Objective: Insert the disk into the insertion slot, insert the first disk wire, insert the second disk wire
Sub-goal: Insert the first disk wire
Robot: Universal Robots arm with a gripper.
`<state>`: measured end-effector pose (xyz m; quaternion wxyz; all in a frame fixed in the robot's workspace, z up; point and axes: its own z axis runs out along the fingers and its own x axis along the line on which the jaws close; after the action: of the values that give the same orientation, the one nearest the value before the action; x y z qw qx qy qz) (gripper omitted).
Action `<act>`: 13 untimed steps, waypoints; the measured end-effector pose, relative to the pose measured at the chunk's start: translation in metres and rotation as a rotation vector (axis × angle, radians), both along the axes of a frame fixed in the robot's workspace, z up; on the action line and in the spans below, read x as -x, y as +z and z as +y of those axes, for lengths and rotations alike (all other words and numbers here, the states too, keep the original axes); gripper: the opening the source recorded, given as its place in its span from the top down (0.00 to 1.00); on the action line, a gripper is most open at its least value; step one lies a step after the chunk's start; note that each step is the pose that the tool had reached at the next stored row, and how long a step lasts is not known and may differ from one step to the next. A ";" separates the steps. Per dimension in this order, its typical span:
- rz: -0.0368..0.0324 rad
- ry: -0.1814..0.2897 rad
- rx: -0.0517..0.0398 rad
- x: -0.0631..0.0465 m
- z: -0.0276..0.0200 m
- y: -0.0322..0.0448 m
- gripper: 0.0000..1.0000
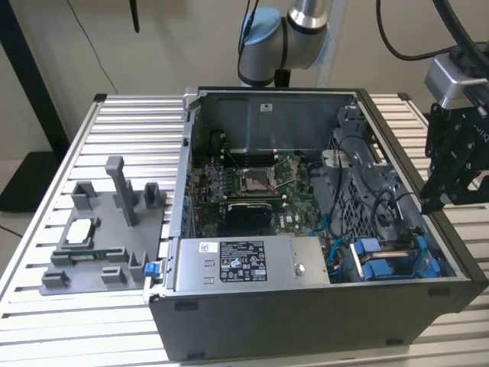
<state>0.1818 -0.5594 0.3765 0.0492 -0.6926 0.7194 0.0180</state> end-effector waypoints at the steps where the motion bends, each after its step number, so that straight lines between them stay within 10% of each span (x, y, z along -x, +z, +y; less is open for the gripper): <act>1: 0.0037 0.000 -0.0015 -0.001 0.0000 -0.0008 0.00; 13: 0.0491 -0.001 -0.0210 -0.005 0.0000 -0.0070 0.00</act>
<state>0.1869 -0.5594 0.3695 0.0388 -0.6911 0.7205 0.0425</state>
